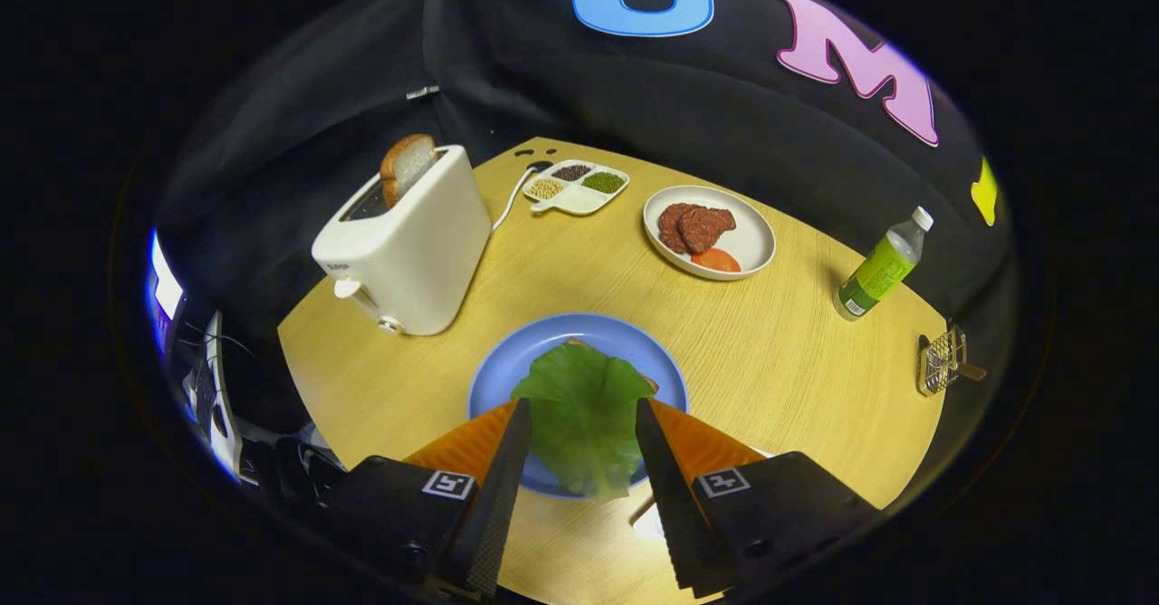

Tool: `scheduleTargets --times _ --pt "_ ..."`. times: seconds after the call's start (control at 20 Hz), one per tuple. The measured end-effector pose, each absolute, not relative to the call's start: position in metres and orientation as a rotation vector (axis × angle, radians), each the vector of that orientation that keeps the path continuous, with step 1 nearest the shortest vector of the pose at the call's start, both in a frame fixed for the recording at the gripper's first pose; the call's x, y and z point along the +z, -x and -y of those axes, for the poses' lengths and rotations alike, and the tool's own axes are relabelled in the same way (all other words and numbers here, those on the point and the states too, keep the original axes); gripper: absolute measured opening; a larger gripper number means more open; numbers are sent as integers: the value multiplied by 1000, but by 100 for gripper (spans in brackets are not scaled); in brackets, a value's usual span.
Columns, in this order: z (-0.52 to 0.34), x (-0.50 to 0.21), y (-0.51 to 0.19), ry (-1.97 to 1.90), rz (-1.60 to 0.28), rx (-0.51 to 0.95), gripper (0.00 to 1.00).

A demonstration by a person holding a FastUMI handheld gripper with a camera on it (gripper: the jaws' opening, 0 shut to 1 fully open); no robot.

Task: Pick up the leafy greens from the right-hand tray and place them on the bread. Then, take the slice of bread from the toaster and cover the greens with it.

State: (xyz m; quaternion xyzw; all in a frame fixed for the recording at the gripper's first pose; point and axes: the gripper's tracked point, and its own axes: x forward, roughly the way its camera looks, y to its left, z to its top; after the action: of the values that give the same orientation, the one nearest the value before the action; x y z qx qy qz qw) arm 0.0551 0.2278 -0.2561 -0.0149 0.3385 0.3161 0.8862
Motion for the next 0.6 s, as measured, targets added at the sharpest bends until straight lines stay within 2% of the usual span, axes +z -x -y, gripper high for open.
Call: scheduleTargets --times 0.25,0.6 --pt "-247 -198 -59 13 -592 691 74" --pt "-318 -119 -60 -41 -473 791 76"
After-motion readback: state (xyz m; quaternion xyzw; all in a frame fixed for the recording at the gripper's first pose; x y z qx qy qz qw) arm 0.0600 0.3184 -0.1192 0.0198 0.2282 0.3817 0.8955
